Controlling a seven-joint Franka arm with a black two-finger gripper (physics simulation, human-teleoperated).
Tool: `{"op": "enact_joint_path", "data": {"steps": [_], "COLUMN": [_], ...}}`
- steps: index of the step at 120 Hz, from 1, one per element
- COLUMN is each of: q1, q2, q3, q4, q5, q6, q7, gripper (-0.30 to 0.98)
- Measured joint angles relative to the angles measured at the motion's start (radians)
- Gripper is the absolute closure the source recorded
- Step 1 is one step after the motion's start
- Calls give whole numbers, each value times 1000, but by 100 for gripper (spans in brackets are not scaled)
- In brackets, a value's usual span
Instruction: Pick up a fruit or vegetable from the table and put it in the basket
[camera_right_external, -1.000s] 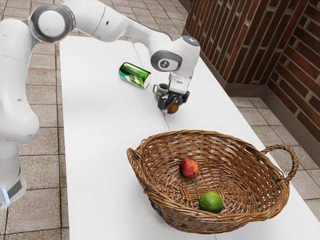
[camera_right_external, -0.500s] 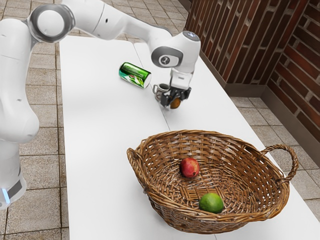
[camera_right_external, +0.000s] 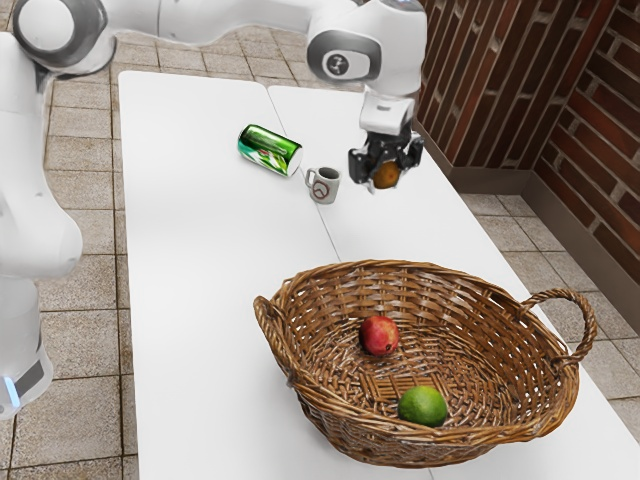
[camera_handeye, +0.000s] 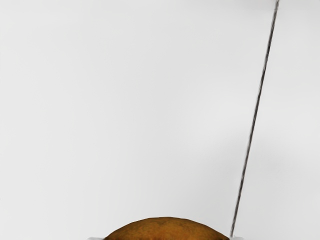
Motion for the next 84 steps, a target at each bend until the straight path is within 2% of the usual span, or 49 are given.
{"op": "enact_joint_path", "data": {"steps": [26,46,84], "q1": [-8,-104,-284], "q2": [-1,-1,-1], "q3": [-124,-176,-161], "q4": [-1,-3,-6], "q5": [-22,-44,-52], "q6": [-63,-96,-113], "q7": [-8,-23,-62], "gripper": [42,43,42]}}
